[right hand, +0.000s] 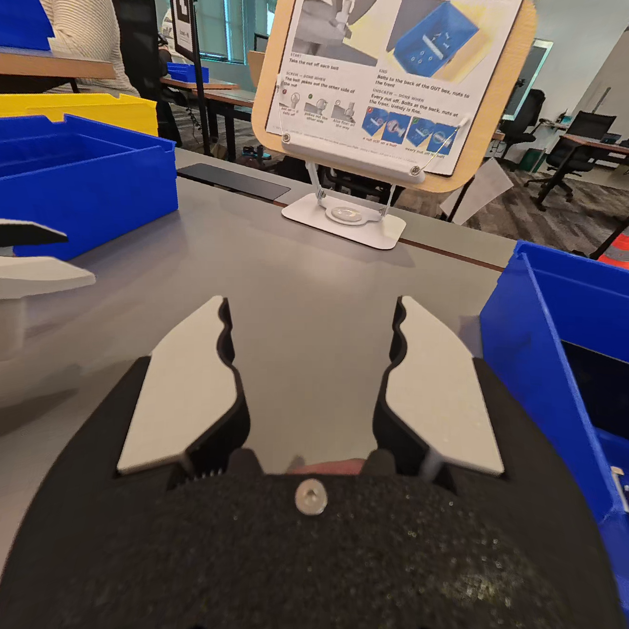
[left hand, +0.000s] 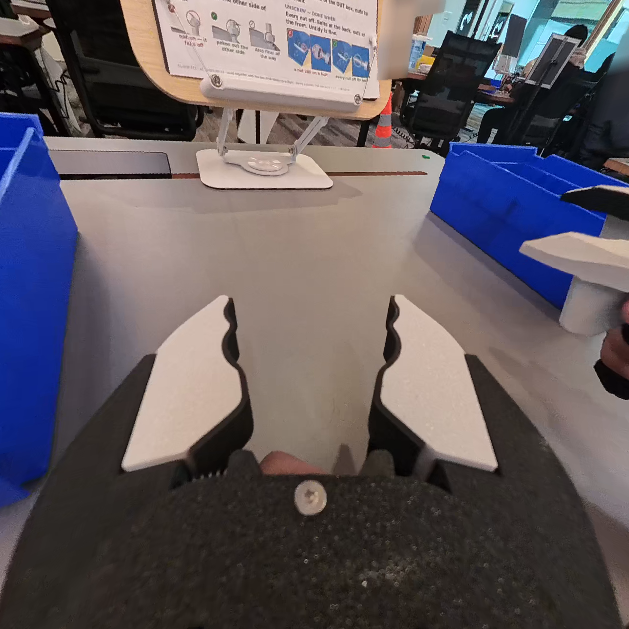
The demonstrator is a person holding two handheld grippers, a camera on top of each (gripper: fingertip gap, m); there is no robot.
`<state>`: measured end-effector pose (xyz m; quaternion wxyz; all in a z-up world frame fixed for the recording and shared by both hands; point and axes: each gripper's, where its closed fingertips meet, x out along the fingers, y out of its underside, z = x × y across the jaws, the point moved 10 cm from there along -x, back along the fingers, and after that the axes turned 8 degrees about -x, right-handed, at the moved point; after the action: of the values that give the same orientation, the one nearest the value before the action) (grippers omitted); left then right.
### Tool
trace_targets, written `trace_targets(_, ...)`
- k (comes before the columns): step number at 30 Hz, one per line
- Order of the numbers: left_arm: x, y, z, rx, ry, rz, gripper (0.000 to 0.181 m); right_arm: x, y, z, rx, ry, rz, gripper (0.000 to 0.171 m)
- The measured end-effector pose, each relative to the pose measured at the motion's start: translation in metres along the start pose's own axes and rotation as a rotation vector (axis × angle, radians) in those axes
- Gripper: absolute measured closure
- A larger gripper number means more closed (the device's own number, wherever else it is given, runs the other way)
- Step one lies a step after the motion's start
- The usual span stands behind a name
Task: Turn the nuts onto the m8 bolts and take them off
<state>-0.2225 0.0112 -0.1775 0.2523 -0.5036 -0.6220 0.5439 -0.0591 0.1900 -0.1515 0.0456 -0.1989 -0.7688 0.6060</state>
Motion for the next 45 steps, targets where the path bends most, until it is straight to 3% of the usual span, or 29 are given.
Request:
trace_targets(17, -0.004, -0.002, -0.005, -0.008, 0.037, 0.039, 0.097, -0.004, 0.009, -0.010, 0.015, -0.011, 0.029, 0.086)
trace_targets(25, -0.048, -0.099, 0.047, 0.277, 0.025, 0.066, 0.099, -0.003, 0.010, -0.013, 0.030, -0.027, 0.027, 0.090)
trace_targets(29, -0.045, -0.141, 0.093, 0.526, -0.038, 0.214, 0.102, -0.004, 0.010, -0.013, 0.026, -0.032, 0.028, 0.091)
trace_targets(33, -0.021, -0.160, 0.137, 0.699, 0.012, 0.402, 0.103, -0.003, 0.010, -0.012, 0.031, -0.040, 0.031, 0.093)
trace_targets(40, 0.037, -0.144, 0.196, 0.994, 0.168, 0.803, 0.108, -0.002, 0.005, -0.011, 0.002, -0.033, 0.042, 0.095)
trace_targets(45, 0.075, -0.128, 0.221, 1.099, 0.346, 0.969, 0.128, -0.003, 0.005, -0.012, -0.014, -0.005, 0.070, 0.095)
